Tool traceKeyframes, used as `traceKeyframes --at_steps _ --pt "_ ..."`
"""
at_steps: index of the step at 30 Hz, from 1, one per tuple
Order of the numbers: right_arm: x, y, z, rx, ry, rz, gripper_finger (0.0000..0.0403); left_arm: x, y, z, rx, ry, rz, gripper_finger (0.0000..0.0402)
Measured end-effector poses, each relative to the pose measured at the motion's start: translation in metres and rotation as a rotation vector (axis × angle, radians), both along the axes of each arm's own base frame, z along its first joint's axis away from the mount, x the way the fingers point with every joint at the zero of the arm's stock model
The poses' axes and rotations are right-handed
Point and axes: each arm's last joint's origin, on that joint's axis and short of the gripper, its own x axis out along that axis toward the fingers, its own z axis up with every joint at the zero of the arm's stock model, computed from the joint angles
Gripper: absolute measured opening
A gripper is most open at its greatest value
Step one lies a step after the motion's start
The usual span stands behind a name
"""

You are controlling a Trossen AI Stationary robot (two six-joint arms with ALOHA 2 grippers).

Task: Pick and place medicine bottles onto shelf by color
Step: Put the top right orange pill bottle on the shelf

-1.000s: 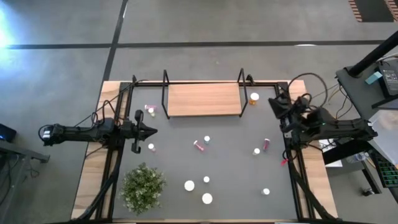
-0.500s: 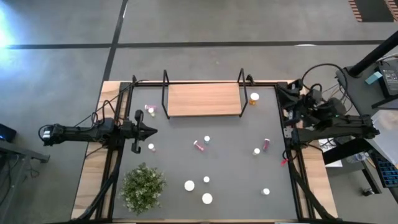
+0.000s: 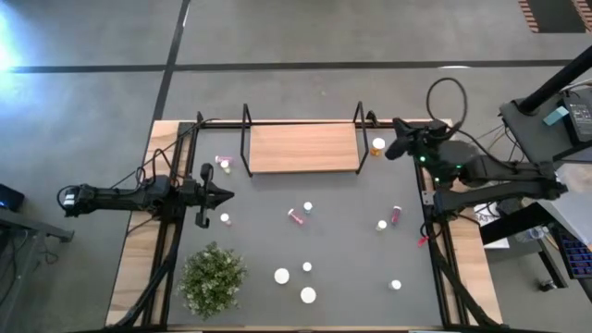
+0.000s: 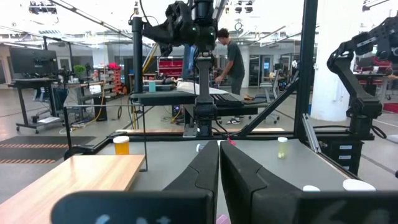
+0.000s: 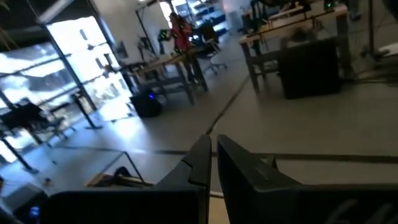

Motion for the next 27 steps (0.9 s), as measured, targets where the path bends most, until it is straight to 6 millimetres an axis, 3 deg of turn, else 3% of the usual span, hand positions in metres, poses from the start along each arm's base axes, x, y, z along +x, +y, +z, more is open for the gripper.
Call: traceKeyframes --at_steps 7,12,19,22,27 --pt "0.013 -0.002 0.013 -0.046 0.100 -0.010 0.0018 0.000 0.000 0.000 0.000 0.000 0.000 0.0000" --pt "0.013 -0.011 0.032 -0.045 0.153 -0.146 0.0018 0.000 0.000 0.000 0.000 0.000 0.000 0.0000" --pt "0.007 -0.031 0.045 0.089 0.240 -0.290 0.0018 0.000 0.000 0.000 0.000 -0.001 0.000 0.0000" --pt "0.006 -0.042 0.043 0.152 0.310 -0.356 0.0018 0.000 0.000 0.000 0.000 0.000 0.000 0.0000" --pt "0.009 -0.064 0.034 0.302 0.444 -0.321 0.0018 0.000 0.000 0.000 0.000 -0.001 0.000 0.0000"
